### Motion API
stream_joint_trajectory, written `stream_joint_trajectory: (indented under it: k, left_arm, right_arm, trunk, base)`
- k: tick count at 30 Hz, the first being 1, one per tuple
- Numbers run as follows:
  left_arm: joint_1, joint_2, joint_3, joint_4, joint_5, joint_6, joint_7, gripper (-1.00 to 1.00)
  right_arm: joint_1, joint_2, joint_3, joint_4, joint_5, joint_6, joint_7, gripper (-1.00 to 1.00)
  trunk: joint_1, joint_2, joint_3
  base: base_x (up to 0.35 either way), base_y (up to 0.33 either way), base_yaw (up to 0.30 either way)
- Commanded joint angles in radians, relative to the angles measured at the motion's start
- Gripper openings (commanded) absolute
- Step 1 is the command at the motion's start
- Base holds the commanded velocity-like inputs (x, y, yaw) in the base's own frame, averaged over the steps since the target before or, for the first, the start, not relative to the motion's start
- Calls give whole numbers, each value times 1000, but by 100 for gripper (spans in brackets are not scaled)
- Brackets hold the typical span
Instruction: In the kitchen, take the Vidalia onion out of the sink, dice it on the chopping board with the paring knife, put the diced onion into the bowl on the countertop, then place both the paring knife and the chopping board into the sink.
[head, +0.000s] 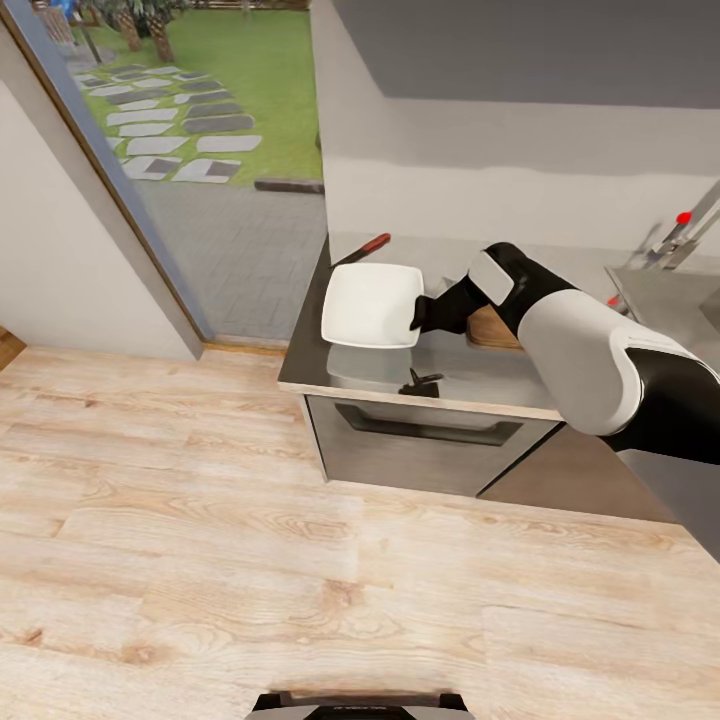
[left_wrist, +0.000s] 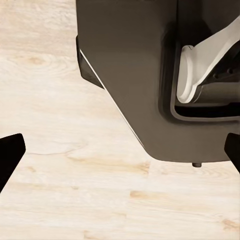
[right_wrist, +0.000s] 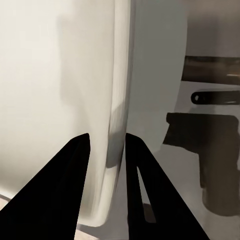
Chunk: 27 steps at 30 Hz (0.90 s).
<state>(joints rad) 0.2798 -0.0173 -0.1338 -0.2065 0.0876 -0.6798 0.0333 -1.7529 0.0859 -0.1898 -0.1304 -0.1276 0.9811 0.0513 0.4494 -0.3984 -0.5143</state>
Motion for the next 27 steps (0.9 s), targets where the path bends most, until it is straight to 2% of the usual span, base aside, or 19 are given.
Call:
stream_joint_trajectory:
  k: [1, 27]
  left_arm:
    - [0, 0, -8, -2, 9, -1, 3, 100]
    - [1, 0, -9, -1, 9, -1, 3, 100]
  right_arm:
    - [0, 1, -2, -1, -9, 4, -1, -100]
    - [0, 2, -2, 2, -9, 4, -1, -100]
  trunk:
    - [1, -2, -1]
    - [1, -2, -1]
  base:
    - [0, 0, 0]
    - [0, 0, 0]
